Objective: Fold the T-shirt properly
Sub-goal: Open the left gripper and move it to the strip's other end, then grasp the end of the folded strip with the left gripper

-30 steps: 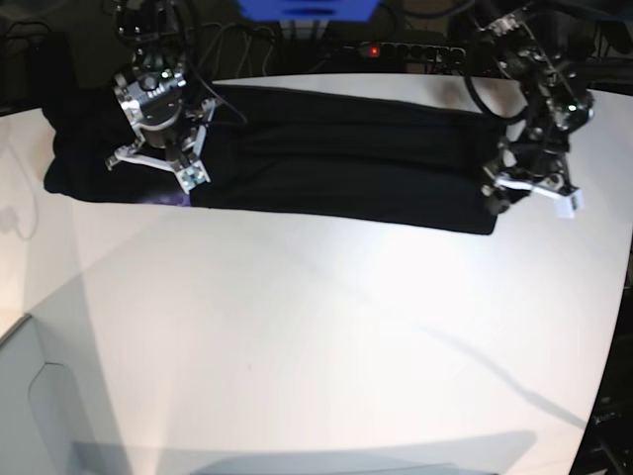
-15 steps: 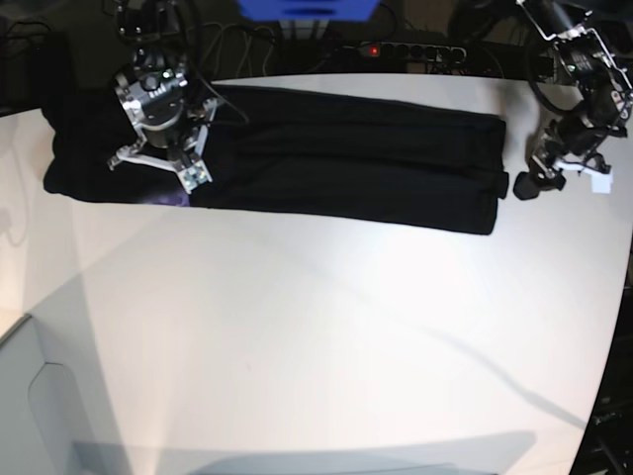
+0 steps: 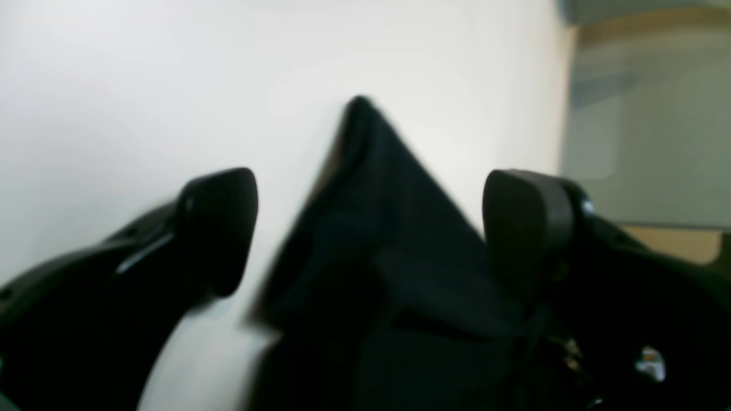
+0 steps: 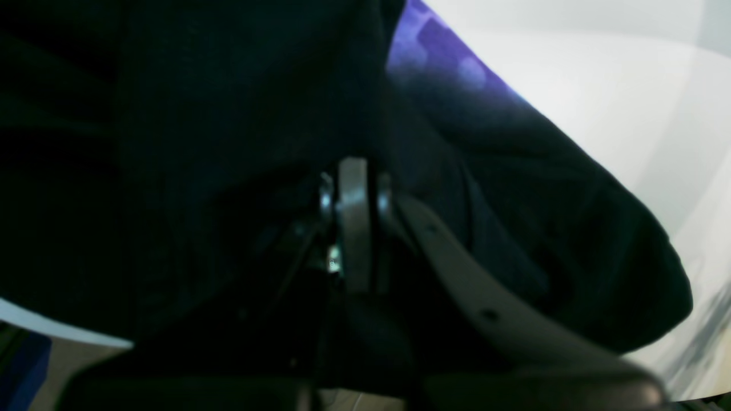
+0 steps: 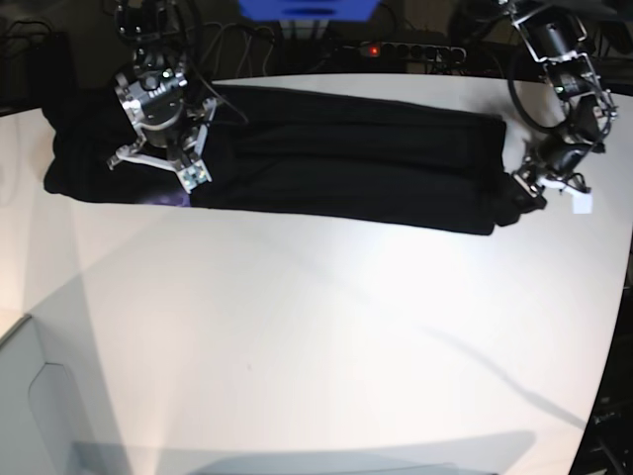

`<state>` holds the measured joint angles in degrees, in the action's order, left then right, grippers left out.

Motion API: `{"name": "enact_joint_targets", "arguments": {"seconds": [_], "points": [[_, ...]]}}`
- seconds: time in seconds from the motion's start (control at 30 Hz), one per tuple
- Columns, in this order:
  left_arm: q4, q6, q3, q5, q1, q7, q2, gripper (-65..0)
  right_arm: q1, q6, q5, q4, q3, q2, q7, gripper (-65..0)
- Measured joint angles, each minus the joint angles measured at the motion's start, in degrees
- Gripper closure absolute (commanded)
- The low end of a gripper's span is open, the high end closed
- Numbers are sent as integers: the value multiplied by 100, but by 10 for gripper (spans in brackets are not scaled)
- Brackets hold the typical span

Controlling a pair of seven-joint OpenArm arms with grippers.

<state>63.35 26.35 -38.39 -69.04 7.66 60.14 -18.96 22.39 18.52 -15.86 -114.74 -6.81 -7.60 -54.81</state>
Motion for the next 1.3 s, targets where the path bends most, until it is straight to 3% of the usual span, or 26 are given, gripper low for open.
{"name": "enact_joint_targets", "arguments": {"seconds": [0.23,0.63,1.03,1.3], "points": [[2,114,686,-190,13,-111,-4,-618,0,0,0,0,0,0,0,0],[125,378,688,-190,553,-332,-42,-617,0,0,0,-2,0,0,-17,0],[730,378,686,74,1047,-424,-28,-617,2,0,0,0,0,0,-46,0],[732,376,511,59,1172,-192,-247,-617,2,0,0,-2,-2,0,-42,0]]}}
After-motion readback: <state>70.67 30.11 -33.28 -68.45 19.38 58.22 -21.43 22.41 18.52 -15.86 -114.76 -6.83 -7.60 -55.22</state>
